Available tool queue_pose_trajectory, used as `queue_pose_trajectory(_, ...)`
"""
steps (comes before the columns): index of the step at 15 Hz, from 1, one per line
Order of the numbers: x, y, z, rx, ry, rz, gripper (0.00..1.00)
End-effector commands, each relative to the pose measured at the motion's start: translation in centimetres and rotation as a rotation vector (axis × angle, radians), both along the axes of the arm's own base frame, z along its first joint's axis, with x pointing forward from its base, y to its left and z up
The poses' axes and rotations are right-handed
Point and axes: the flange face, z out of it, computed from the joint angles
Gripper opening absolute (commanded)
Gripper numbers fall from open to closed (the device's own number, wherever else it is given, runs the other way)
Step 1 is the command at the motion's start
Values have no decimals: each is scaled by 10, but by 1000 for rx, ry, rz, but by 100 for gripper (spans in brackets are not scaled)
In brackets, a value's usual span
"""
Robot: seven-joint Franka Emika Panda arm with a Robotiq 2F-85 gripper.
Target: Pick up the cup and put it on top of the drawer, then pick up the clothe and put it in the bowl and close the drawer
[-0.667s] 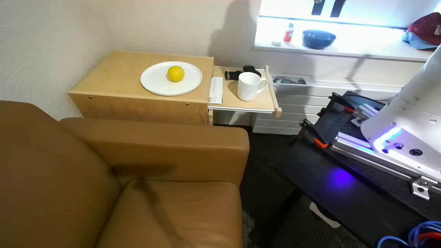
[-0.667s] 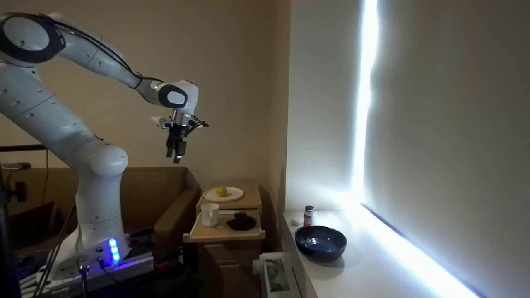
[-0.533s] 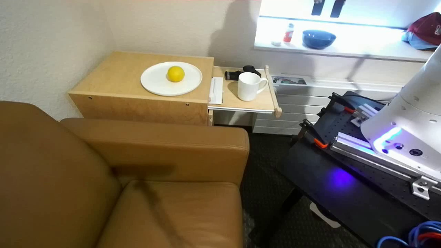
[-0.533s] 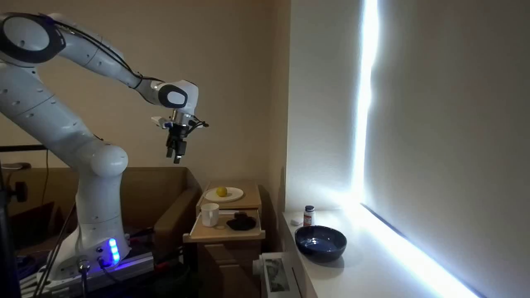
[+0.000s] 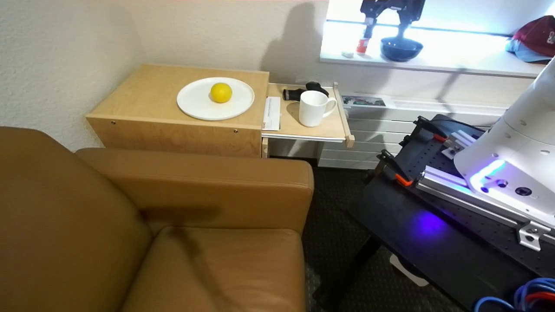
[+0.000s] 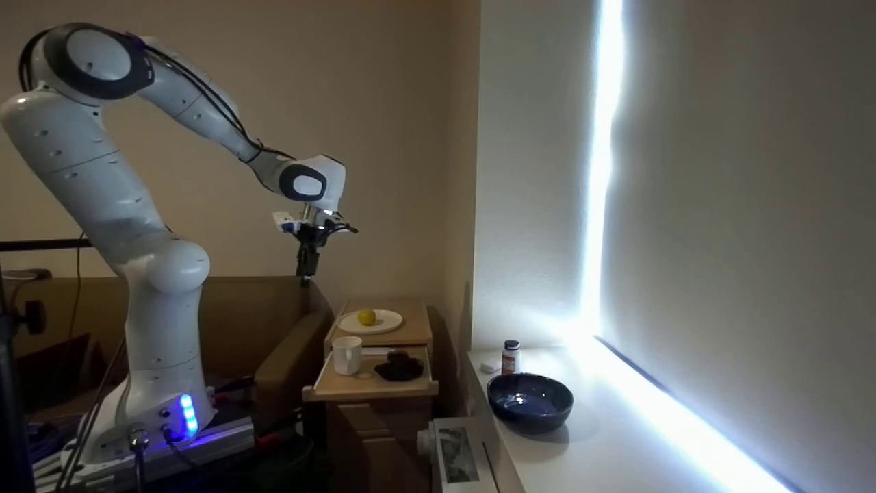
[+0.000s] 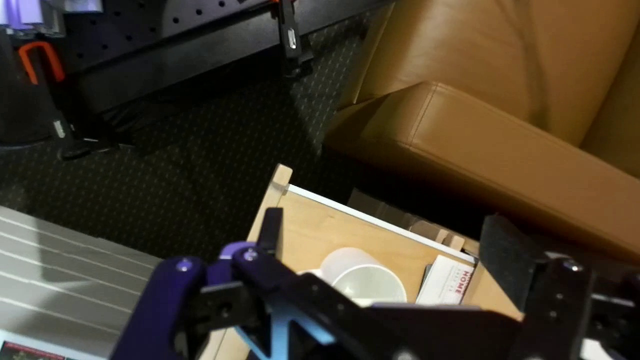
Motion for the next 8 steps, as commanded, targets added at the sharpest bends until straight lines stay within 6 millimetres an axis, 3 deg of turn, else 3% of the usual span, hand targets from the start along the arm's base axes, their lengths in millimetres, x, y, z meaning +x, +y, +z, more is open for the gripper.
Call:
queue_pose_trajectory(1, 38, -12, -49, -13, 10, -203, 100)
queue_pose_trajectory(4, 58, -14, -84, -43, -5, -344, 100)
queue_pose_trajectory(8, 55, -15, -91, -34, 29, -346, 100)
